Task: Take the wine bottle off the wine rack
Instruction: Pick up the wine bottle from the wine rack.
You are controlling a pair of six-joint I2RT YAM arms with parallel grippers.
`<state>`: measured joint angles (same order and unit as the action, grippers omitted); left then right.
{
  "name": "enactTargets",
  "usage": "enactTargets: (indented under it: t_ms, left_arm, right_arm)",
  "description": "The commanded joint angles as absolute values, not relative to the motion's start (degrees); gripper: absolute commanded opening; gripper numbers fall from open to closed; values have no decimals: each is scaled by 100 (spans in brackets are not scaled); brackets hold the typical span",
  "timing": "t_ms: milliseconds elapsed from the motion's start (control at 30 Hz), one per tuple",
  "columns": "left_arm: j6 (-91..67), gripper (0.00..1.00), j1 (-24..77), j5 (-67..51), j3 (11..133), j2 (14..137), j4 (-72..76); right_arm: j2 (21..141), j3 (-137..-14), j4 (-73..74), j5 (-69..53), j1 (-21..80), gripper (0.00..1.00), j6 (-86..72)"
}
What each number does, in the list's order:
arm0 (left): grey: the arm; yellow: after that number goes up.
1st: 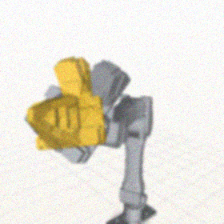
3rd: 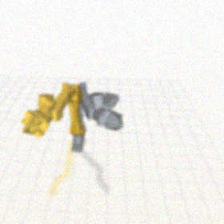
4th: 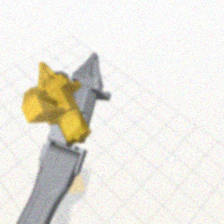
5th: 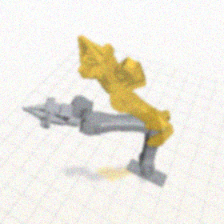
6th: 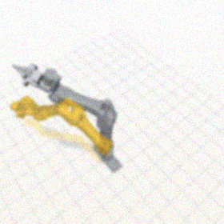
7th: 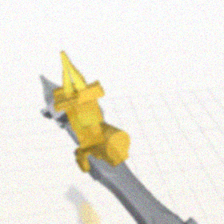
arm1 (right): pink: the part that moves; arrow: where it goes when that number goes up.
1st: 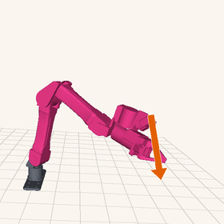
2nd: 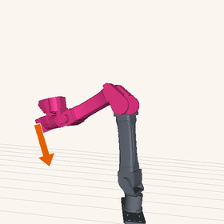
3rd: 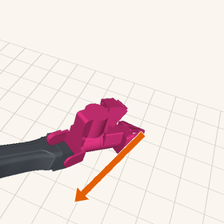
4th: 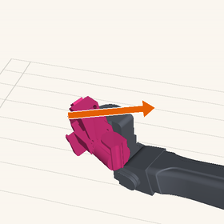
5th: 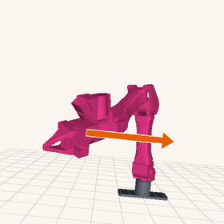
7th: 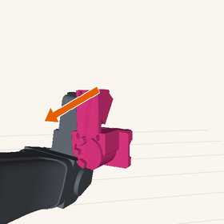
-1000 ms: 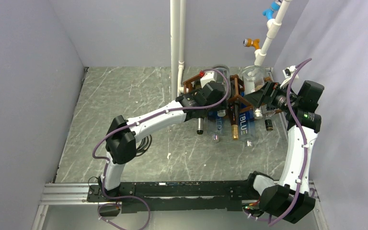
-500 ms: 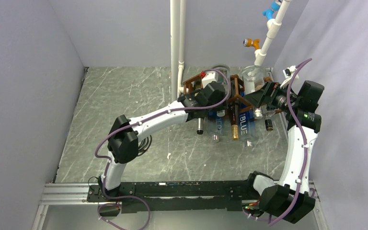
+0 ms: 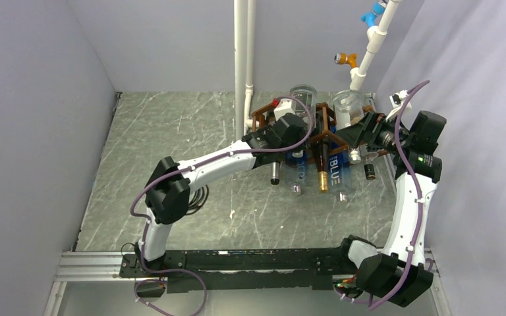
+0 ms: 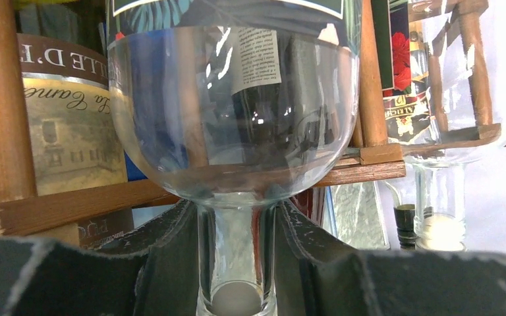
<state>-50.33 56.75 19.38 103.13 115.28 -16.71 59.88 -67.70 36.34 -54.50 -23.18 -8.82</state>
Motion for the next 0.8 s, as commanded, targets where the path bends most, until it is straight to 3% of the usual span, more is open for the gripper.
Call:
enactTargets:
  t_ms: [0,300,767]
  left_arm:
    - [-4601,0,5748,1794,9938,10820,-984]
    - [-3905,0,5716,1482,8732,10065,728]
    - [-3706,0,5695,1398,8381,9615,1179]
  right_arm:
    - [5872,-6717,3443,-5440,-2355,100,-950]
    - [5837,-6661,3437,-5467,-2370,100,-931]
    - [5805,-6645,3454,-5523,-2390,100,-873]
